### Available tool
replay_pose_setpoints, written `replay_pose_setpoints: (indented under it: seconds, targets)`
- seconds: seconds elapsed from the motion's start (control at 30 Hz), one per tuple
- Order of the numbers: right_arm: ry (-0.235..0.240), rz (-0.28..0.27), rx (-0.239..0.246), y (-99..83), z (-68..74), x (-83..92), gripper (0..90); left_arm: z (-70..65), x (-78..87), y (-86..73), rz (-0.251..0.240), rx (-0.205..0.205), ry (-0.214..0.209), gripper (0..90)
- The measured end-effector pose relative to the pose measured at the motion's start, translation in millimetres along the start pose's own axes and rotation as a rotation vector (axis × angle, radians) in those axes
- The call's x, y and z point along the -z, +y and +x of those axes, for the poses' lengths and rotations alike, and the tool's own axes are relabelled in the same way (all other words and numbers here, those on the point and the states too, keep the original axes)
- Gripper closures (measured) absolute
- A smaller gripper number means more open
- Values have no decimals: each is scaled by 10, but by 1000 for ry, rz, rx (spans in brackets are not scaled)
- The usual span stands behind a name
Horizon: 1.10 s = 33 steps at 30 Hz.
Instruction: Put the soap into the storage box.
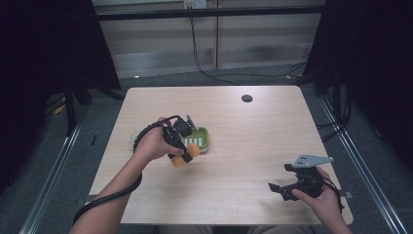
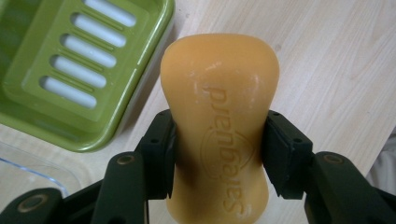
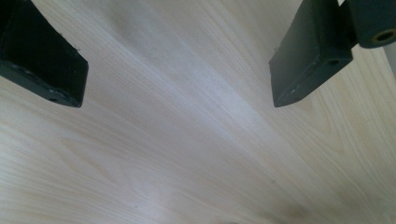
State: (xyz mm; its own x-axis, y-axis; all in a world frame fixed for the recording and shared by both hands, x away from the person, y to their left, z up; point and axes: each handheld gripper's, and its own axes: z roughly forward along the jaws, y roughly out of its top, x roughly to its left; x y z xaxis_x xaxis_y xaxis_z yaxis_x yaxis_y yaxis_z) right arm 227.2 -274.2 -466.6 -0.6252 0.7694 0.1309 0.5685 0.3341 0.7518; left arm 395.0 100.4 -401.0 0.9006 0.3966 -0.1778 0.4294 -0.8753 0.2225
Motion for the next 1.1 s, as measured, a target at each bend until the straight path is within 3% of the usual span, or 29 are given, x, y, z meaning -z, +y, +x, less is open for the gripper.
replay_pose_setpoints:
  seconds: [0.23, 0.27, 0.43, 0.5, 0.63, 0.67, 0.73, 0.9, 1.1]
  targets:
    - [1, 1, -2, -2, -4, -3, 40, -2, 29, 50, -7, -6, 11, 501]
    - [0, 2, -5, -3, -3, -3, 39, 11, 40, 59, -1, -21, 13, 501]
    - [7, 14, -14, -10, -9, -14, 34, 13, 34, 65, -17, -3, 20, 501]
    - [8, 14, -12, -16, -15, -17, 31, 49, 55, 75, 10, -28, 12, 500]
    - [8, 13, -16, -13, -14, -14, 28, 48, 57, 93, 14, -20, 15, 501]
    - [9, 14, -16, -13, -15, -15, 28, 59, 63, 102, 23, -47, 27, 500]
    - [6, 17, -14, -15, -14, -16, 28, 48, 70, 113, 17, -38, 32, 501]
    - [6, 19, -14, -18, -16, -18, 28, 80, 102, 148, 29, -58, 33, 500]
    - [8, 17, -11, -19, -20, -18, 28, 113, 131, 171, 29, -41, 30, 501]
